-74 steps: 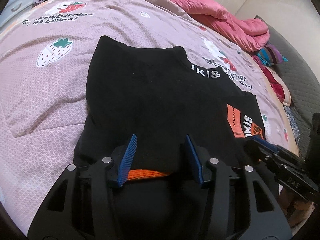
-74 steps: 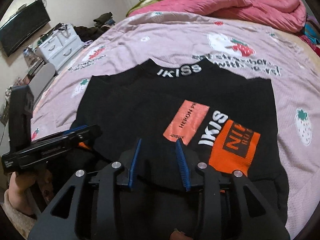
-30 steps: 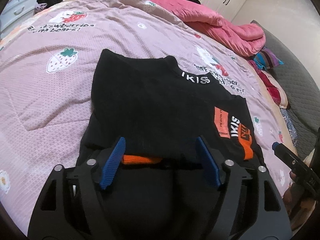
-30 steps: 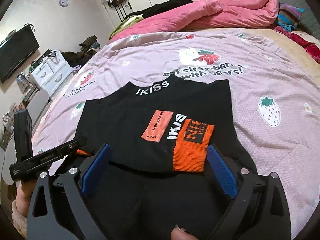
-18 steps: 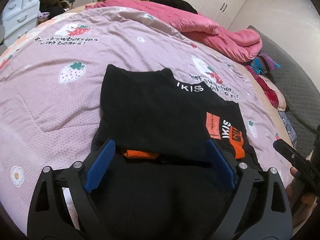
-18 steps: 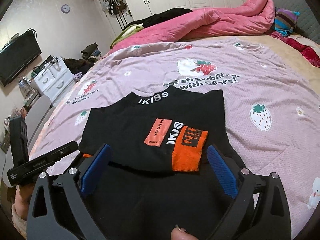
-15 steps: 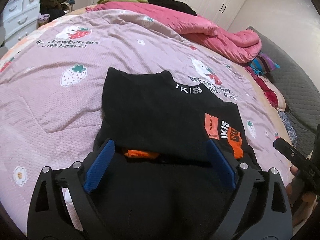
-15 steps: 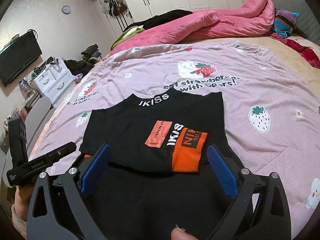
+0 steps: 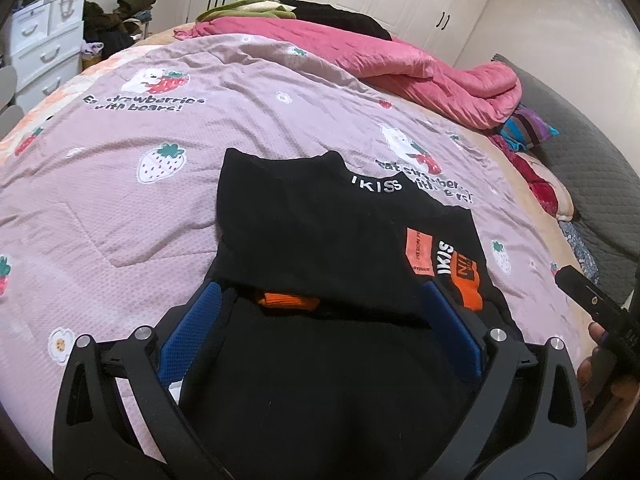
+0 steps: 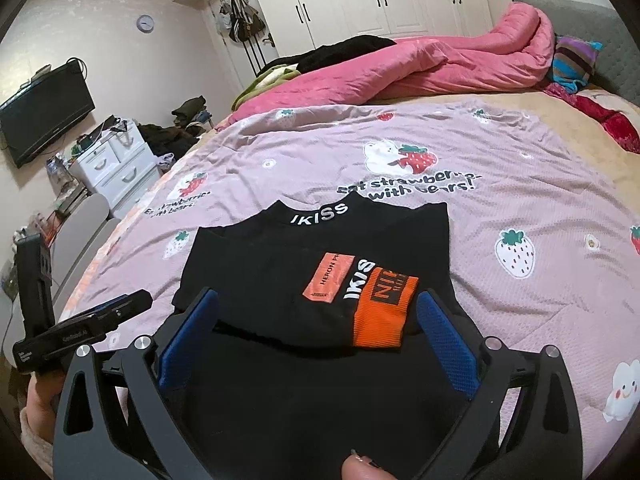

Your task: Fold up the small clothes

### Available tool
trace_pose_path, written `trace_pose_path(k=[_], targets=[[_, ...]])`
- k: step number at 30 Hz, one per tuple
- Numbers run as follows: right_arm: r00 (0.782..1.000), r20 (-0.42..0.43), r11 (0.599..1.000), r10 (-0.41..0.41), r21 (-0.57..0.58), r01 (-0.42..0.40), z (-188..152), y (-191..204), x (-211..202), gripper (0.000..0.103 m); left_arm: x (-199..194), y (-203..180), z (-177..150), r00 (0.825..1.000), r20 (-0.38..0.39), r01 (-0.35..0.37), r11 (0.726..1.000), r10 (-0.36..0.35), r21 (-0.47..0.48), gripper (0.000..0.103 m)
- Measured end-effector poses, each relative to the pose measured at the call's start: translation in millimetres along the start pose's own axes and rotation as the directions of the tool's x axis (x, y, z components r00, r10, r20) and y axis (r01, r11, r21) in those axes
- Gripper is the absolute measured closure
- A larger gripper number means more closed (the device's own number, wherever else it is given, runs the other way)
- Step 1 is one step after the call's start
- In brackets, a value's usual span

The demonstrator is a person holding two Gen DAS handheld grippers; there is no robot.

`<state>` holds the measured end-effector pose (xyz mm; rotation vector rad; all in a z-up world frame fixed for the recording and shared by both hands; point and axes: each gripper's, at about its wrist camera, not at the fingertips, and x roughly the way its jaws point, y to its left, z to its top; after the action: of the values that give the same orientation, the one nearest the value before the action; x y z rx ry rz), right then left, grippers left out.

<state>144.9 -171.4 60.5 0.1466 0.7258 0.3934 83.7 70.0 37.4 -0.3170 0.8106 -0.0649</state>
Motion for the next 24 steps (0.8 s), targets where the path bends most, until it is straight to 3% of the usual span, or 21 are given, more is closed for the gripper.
trace_pose_path(k=[24], targets=[[1.000, -0.009, 1.000, 0.001, -0.008, -0.001, -21, -6, -22, 0.005, -20, -7, -26, 0.998, -0.004, -0.058, 0.997, 0.058, 0.054, 0.009]])
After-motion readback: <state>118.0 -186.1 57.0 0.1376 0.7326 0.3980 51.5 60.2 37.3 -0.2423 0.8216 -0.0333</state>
